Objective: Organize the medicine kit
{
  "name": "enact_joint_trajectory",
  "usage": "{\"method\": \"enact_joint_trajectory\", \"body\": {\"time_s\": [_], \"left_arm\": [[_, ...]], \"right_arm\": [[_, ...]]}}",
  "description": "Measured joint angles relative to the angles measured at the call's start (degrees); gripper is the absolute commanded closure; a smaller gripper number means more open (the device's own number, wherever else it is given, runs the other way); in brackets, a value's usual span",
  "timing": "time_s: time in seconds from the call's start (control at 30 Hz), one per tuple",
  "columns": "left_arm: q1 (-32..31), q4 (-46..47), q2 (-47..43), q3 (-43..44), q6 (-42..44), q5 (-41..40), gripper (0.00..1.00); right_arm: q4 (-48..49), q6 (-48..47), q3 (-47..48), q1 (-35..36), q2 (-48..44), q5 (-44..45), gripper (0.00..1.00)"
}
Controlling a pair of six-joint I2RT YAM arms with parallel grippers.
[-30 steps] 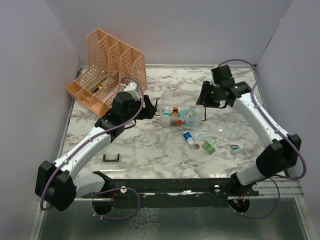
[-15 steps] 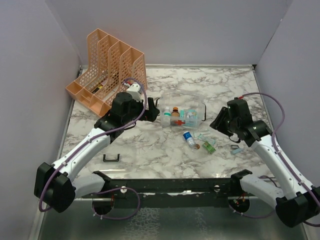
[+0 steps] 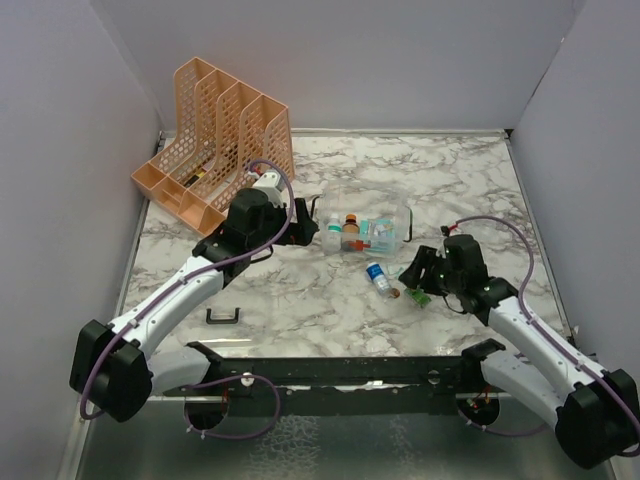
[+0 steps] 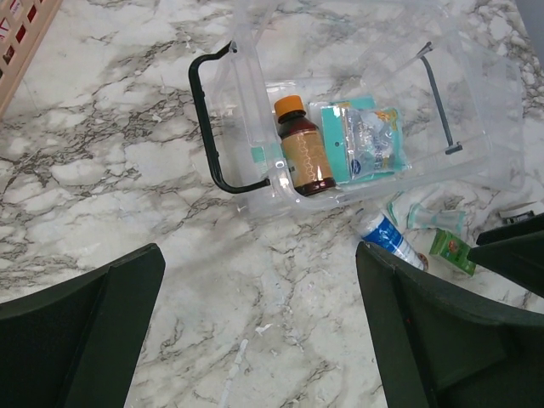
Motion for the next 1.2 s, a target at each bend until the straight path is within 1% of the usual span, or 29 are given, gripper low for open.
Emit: {"method": "enact_joint_trajectory", "body": {"time_s": [0.1,0.2,0.37,0.43,0.53,0.73,0.83,1.0,1.1,1.2], "left_arm": [[-0.1,-0.2,0.8,-0.1,-0.3,-0.2,0.01],[-0.1,-0.2,1.2,-0.1,-0.4,-0.1,0.01],[-0.3,-0.2,1.9,-0.1,-0.3,-0.1,0.01],[-0.4,-0.2,2.3,-0.1,-0.3,-0.1,0.01],[-0.5,-0.2,2.9,-0.1,-0.3,-0.2,0.01],[-1.1,0.0,3.1,-0.1,-0.4,-0.2,0.01],[-1.2,0.2,3.2,-0.1,-0.5,-0.2,0.01],[-1.5,0.0,3.3,-0.1,-0.5,-3.2,0.01],[-1.6,-0.5,3.4,-0.1,-0.2,-5.1,0.01],[-1.7,-0.9,3.8,0.4,-0.1,-5.8,0.01]], "right_arm": [[5.3,-1.7,-1.3,0.1,0.2,-2.9,0.39],[10.5,-2.3,-0.8,0.9,5.3,-4.7,0.4],[13.3,-2.3,0.6,5.2,13.1,-4.2,0.41],[14.1,-2.1,1.2,7.2,14.6,-3.1,0.44],[15.3,-1.9,2.6,9.1,17.0,-1.5,0.51],[16.5,-1.6,5.3,10.7,21.5,2.7,0.58],[16.6,-1.8,5.3,10.9,22.2,3.8,0.59],[16.9,-3.1,5.3,11.0,23.1,4.1,0.52],[17.4,-3.7,5.3,11.0,23.1,4.1,0.52],[18.1,-4.1,5.3,11.0,23.3,4.1,0.54]]}}
